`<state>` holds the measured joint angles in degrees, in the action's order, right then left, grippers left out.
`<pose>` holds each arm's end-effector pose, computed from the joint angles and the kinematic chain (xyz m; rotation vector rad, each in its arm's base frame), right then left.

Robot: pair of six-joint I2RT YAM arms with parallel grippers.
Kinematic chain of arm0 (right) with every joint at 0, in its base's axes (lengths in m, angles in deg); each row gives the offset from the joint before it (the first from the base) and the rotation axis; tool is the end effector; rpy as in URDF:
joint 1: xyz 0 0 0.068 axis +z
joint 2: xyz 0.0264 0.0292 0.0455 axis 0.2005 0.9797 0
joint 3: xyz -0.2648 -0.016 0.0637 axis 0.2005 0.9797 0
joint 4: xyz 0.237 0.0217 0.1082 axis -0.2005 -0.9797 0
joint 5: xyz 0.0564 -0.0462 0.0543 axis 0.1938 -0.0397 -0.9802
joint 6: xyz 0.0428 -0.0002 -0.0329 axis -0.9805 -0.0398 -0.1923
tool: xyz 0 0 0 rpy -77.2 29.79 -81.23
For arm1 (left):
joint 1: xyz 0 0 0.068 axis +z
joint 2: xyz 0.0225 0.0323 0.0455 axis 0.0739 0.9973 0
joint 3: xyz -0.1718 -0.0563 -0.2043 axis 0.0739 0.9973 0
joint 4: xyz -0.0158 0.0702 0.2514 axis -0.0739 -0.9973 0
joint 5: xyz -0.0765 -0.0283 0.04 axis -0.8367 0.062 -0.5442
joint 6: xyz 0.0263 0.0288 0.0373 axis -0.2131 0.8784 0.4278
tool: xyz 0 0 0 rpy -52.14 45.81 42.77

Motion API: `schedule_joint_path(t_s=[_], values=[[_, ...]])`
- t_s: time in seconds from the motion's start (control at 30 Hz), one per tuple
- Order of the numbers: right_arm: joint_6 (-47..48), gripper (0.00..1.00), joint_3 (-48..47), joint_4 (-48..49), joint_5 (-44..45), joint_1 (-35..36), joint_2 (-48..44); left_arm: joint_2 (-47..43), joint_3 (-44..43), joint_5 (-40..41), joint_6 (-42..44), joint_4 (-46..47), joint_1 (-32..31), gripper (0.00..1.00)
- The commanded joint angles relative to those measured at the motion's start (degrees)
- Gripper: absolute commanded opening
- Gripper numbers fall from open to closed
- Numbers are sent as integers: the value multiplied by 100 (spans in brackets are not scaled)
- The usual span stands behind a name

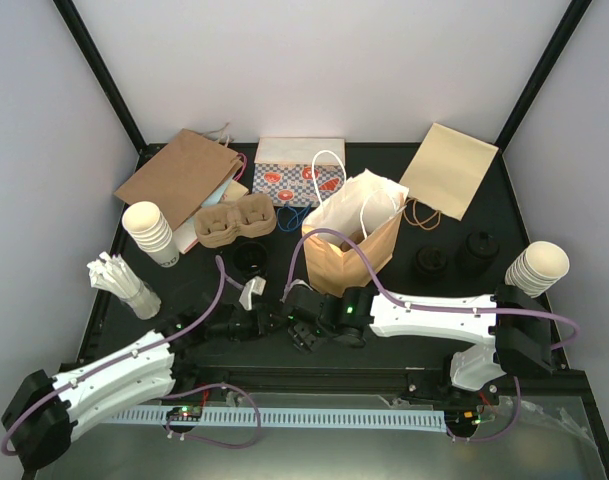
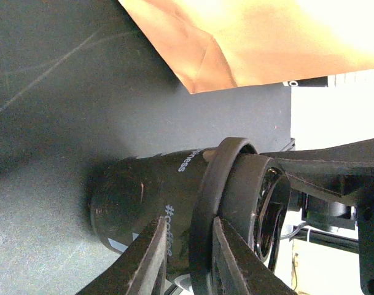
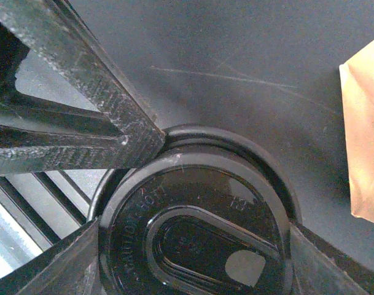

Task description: Pack the takeout coffee

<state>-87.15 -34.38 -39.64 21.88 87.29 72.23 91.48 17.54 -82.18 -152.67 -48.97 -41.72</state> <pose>0.0773 0.2827 0.2227 -1.0256 2.5587 0.3469 0.0958 -0.1189 0.1624 -0.1160 2.5534 -1.3753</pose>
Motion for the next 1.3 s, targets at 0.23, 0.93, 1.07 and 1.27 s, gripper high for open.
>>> schedule_joint_path(t_s=[0.23, 0.93, 1.07, 1.27], values=[[182, 65, 483, -1101, -1347, 216, 768, 242, 440, 357, -232, -1080, -10, 23], [719, 67, 744, -534, -1044, 481, 509, -312, -227, -358, 989, -451, 430, 52], [715, 67, 729, -545, -1041, 485, 519, -92, -210, -609, 1086, -230, 436, 52], [704, 67, 659, -618, -1019, 486, 717, 271, -228, -1044, 1258, 68, 436, 52]])
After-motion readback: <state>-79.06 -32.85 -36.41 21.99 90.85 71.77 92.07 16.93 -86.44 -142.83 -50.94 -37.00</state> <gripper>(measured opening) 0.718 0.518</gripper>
